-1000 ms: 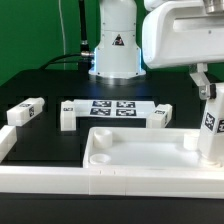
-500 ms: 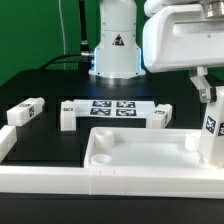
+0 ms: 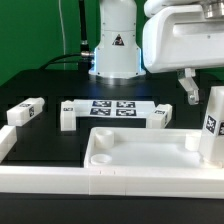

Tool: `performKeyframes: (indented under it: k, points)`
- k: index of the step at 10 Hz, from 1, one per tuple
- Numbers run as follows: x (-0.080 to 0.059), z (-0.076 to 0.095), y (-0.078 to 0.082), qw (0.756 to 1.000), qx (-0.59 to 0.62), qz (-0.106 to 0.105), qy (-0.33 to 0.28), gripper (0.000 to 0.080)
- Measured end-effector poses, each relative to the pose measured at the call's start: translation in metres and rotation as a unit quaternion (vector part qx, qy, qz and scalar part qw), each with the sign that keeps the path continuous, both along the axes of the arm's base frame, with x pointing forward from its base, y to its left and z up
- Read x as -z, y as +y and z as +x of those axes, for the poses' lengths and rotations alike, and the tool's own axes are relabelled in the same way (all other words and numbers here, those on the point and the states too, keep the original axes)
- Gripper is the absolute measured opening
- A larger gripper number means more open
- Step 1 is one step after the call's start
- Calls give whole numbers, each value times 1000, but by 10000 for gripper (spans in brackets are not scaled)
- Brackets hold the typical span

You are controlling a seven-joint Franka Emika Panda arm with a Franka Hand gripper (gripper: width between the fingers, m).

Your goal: Assemble desk

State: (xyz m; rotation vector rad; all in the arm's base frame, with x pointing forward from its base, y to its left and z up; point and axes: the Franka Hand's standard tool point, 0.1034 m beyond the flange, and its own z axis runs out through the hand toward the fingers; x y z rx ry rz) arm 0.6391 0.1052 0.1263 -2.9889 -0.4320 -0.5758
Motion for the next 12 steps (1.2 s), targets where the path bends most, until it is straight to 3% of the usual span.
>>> performKeyframes:
  k: [4,7,9,12]
  points:
    - [-21,4,-6,1000,1,-2,10,649]
    - [-16,1,-4,1000,1,-3,19,649]
    - [-6,-9,1,997,11,-1,76,649]
    - [-6,-13,6,984,11,-5,178,649]
